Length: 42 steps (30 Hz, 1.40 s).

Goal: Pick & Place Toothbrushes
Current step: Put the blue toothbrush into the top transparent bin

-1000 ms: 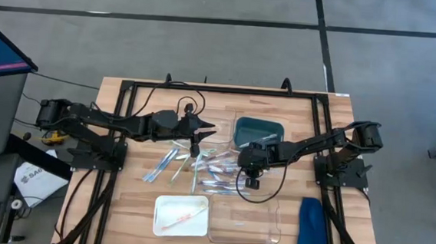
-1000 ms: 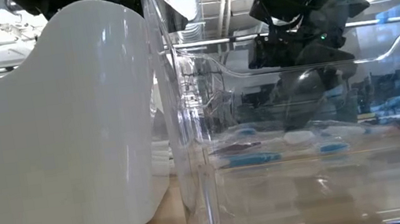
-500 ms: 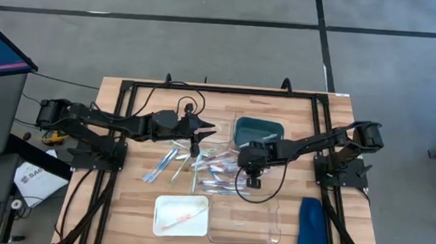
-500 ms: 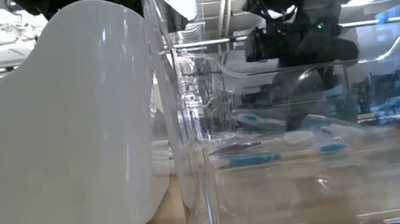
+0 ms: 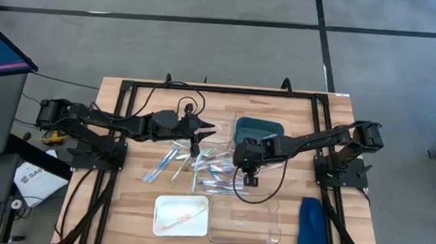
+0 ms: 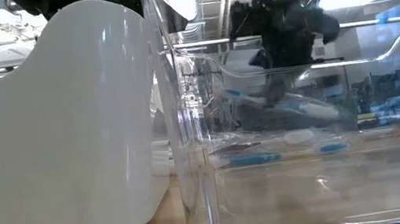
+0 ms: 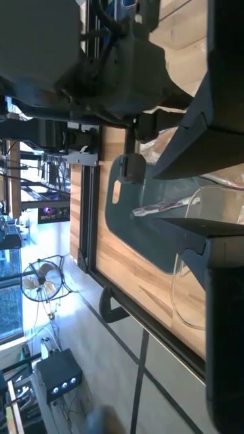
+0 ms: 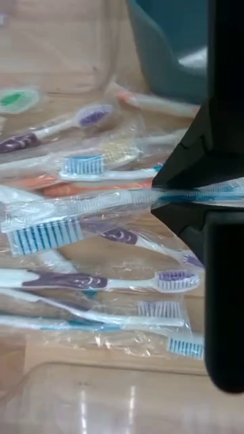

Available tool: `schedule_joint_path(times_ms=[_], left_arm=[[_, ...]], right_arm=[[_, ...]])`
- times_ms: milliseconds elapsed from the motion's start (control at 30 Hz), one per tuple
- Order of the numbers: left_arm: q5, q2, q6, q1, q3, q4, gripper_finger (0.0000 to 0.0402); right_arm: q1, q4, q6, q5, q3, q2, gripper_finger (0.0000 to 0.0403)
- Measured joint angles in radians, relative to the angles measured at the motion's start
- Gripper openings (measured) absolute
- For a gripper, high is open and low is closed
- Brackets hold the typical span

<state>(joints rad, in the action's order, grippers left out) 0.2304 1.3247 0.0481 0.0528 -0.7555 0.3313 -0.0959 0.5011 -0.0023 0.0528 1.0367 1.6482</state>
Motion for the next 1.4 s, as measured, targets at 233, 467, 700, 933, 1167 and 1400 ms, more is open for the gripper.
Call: schedule_joint_path(times_ms=[233,467,700,933,1167,1400], left_arm=[[0.014,0.000,0.000,0.002,0.000,-0.026,0.0095],[0.232,-0.023,-0.052,0.044,0.000,-0.185,0.0095],[0.259,-0.024,-0.126,0.094,0.000,-0.224,0.0095],[0.272,-0.024,-0.188,0.119,0.000,-0.253,0.0095],[0.275,-0.024,-0.196,0.119,0.000,-0.265,0.0095],[0.383,-0.071,-0.311,0.119,-0.001,-0.369,0.0095]], right_arm=[[0.016,0.132,-0.055,0.000,0.119,0.000,0.0017],[0.052,0.202,-0.155,0.029,0.232,0.000,0.0019],[0.136,0.193,-0.322,0.039,0.391,-0.001,0.0021],[0.219,-0.002,-0.418,0.025,0.409,-0.003,0.0009],[0.287,-0.272,-0.420,-0.070,0.324,0.010,0.0016],[0.348,-0.447,-0.355,-0.138,0.243,0.008,0.0010]])
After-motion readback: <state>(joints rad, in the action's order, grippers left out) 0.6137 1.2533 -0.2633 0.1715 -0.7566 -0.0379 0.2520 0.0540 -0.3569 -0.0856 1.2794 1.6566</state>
